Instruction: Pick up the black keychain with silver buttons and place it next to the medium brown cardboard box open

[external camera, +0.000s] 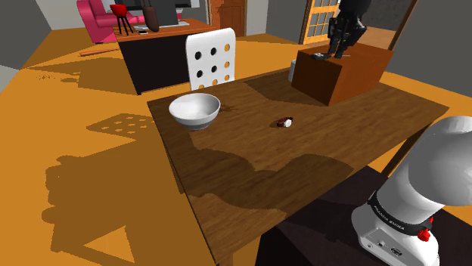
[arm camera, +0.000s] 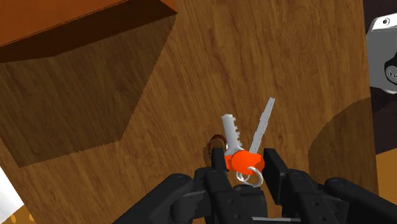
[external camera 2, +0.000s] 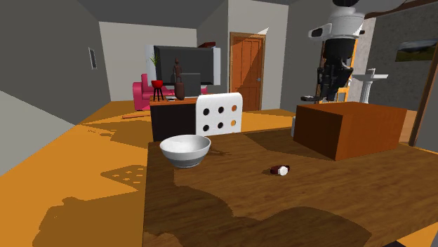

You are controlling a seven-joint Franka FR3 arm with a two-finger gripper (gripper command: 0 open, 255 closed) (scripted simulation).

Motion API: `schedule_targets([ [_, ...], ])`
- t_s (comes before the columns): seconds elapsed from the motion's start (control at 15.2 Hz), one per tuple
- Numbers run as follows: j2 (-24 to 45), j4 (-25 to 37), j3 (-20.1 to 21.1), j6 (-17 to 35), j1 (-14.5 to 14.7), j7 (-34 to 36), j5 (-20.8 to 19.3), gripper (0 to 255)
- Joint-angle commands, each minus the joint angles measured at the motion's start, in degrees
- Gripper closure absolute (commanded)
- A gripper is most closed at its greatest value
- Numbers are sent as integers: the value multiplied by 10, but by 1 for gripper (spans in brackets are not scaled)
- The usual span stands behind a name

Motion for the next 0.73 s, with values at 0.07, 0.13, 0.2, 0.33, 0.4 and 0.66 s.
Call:
schedule_targets([
  [0.07, 2, 9, -36, -5, -13, -45, -18, 255],
  [0.13, 4, 14, -48, -6, -17, -59, -23, 255],
  [0.2, 7, 19, -60, -7, -21, -73, -28, 255],
  [0.33, 15, 31, -84, -9, -27, -102, -37, 255],
  [0.4, 19, 38, -97, -9, -30, -117, -41, 255],
  [0.66, 45, 72, -149, -11, -37, -177, -52, 255],
])
